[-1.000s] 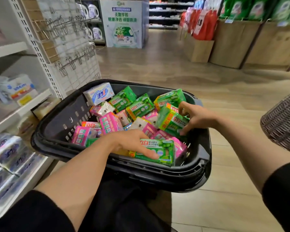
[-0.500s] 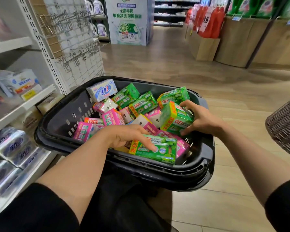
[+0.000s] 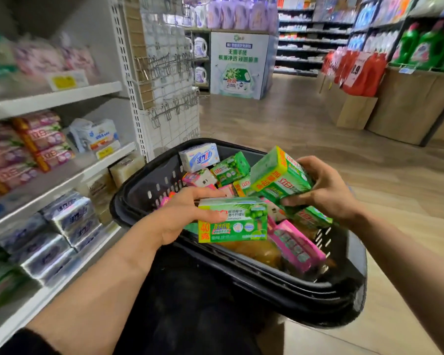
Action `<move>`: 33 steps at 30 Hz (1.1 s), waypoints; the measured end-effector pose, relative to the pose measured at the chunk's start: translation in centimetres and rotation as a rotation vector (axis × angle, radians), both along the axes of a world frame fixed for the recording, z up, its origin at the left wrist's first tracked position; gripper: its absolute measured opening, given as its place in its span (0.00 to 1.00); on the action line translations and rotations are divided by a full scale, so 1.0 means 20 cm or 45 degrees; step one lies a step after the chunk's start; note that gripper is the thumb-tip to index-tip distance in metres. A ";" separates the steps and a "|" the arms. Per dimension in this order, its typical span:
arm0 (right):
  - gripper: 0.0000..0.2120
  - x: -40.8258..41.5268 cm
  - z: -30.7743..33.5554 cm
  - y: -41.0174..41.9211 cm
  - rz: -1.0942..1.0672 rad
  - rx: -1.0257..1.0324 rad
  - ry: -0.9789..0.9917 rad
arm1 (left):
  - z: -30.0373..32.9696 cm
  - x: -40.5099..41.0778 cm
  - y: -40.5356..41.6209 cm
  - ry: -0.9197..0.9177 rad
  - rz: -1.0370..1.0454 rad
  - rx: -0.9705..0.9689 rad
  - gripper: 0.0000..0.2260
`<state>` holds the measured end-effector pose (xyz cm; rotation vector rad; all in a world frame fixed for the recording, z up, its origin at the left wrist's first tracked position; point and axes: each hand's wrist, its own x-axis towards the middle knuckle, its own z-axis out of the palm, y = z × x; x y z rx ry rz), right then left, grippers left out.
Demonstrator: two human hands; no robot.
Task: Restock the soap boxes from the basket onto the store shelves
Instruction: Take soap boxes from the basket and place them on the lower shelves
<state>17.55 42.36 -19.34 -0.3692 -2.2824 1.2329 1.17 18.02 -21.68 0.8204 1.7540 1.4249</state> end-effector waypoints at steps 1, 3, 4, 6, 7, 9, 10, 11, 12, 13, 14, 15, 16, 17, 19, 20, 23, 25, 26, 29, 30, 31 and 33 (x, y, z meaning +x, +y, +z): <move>0.34 -0.07 0.05 -0.06 0.054 -0.020 0.027 | 0.00 -0.02 -0.09 0.013 0.064 0.067 0.30; 0.34 -0.24 0.14 -0.20 0.187 -0.022 0.064 | 0.02 -0.05 -0.30 0.062 0.202 0.174 0.31; 0.34 -0.33 0.18 -0.29 0.267 -0.011 0.064 | 0.04 -0.07 -0.41 0.090 0.276 0.209 0.32; 0.32 -0.52 0.19 -0.50 0.421 0.026 0.058 | 0.06 -0.11 -0.66 0.137 0.428 0.243 0.36; 0.32 -0.61 0.19 -0.61 0.480 0.043 0.059 | 0.08 -0.13 -0.80 0.159 0.496 0.239 0.37; 0.33 -0.78 0.17 -0.85 0.588 0.082 0.062 | 0.08 -0.16 -1.09 0.222 0.625 0.180 0.39; 0.33 -0.86 0.15 -0.96 0.637 0.102 0.062 | 0.07 -0.16 -1.21 0.278 0.669 0.118 0.39; 0.32 -0.93 0.13 -1.09 0.696 0.115 0.054 | 0.07 -0.15 -1.35 0.341 0.734 0.043 0.39; 0.32 -1.00 0.10 -1.21 0.755 0.128 0.042 | 0.06 -0.13 -1.48 0.397 0.821 -0.033 0.39; 0.33 -1.07 0.05 -1.33 0.809 0.153 0.023 | 0.04 -0.12 -1.61 0.447 0.919 -0.115 0.39; 0.34 -1.14 0.01 -1.46 0.862 0.191 -0.020 | 0.02 -0.11 -1.73 0.497 1.001 -0.196 0.40; 0.34 -1.20 -0.04 -1.57 0.902 0.242 -0.075 | -0.01 -0.11 -1.84 0.542 1.057 -0.275 0.40; 0.34 -1.26 -0.09 -1.67 0.931 0.292 -0.136 | -0.04 -0.12 -1.92 0.558 1.094 -0.345 0.39; 0.33 -1.30 -0.13 -1.77 0.959 0.328 -0.198 | -0.07 -0.13 -2.00 0.564 1.129 -0.423 0.36; 0.33 -1.39 -0.23 -1.94 1.002 0.371 -0.283 | -0.12 -0.15 -2.12 0.581 1.212 -0.601 0.30; 0.33 -1.43 -0.28 -2.01 1.012 0.397 -0.314 | -0.16 -0.17 -2.17 0.587 1.242 -0.665 0.30; 0.32 -1.50 -0.47 -2.16 1.034 0.477 -0.403 | -0.24 -0.20 -2.31 0.545 1.289 -0.753 0.32; 0.32 -1.52 -0.60 -2.23 1.061 0.585 -0.465 | -0.28 -0.20 -2.42 0.545 1.289 -0.829 0.31; 0.33 -1.53 -0.67 -2.26 1.070 0.654 -0.495 | -0.30 -0.20 -2.46 0.551 1.279 -0.880 0.31; 0.37 -1.54 -0.82 -2.40 1.067 0.819 -0.565 | -0.37 -0.16 -2.61 0.519 1.264 -1.085 0.31; 0.37 -1.55 -0.86 -2.45 1.083 0.828 -0.580 | -0.39 -0.14 -2.67 0.477 1.274 -1.132 0.32; 0.37 -1.57 -0.90 -2.51 1.107 0.828 -0.586 | -0.42 -0.11 -2.73 0.428 1.292 -1.155 0.32; 0.38 -1.59 -0.96 -2.62 1.171 0.811 -0.588 | -0.46 -0.07 -2.82 0.368 1.284 -1.175 0.31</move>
